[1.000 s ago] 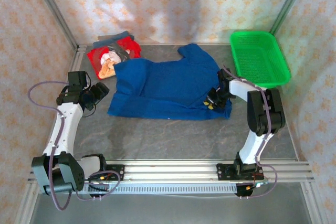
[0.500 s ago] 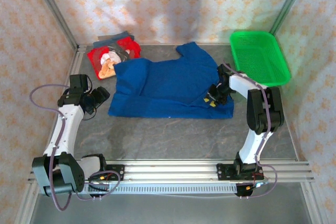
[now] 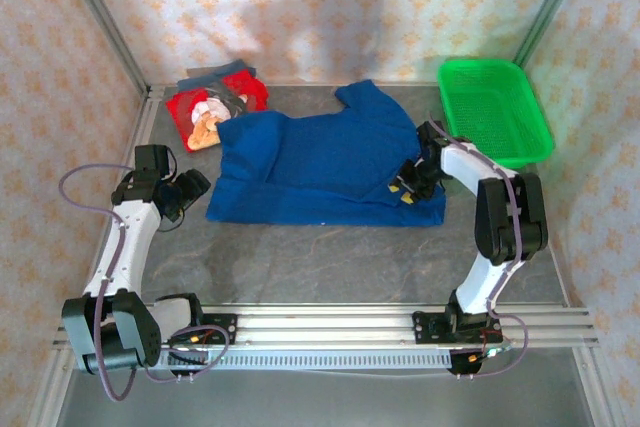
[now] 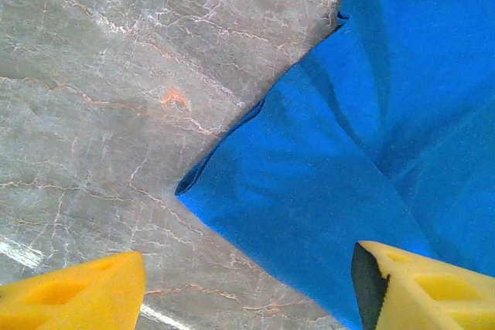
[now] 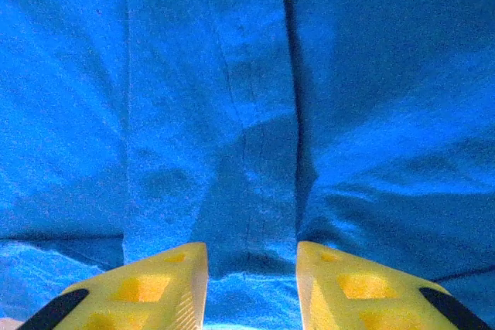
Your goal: Fold and stack the t-shirts
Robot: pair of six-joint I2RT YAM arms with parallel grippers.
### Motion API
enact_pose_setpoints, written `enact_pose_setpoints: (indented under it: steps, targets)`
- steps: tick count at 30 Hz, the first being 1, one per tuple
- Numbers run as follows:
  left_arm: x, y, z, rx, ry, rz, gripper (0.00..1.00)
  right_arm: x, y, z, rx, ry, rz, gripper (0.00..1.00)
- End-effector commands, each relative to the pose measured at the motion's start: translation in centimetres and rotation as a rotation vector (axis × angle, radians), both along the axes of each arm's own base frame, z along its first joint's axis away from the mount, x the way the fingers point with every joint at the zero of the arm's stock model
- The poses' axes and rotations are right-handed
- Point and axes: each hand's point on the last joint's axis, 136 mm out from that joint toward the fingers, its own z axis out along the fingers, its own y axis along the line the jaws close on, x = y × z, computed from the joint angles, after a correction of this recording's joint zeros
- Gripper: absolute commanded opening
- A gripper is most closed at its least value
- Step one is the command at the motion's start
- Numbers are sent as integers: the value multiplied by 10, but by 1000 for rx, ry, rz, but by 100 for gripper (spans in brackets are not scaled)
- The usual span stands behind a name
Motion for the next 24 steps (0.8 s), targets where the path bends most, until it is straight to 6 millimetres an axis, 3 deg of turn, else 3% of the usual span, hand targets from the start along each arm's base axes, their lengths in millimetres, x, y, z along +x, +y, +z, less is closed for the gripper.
enact_pose_setpoints:
  steps: [1, 12, 22, 24]
  targets:
    - [-4, -1, 1, 21, -1, -22, 72, -8, 2, -6, 3, 31, -10, 36]
    - [-6, 0, -2, 27, 7, -17, 72, -4, 5, -15, 10, 30, -24, 34]
    - [-7, 1, -14, 22, 36, -12, 71, 7, 9, -18, 2, 41, -16, 1]
    - [-8, 1, -16, 23, 41, -12, 71, 9, 8, -16, 0, 35, -18, 0]
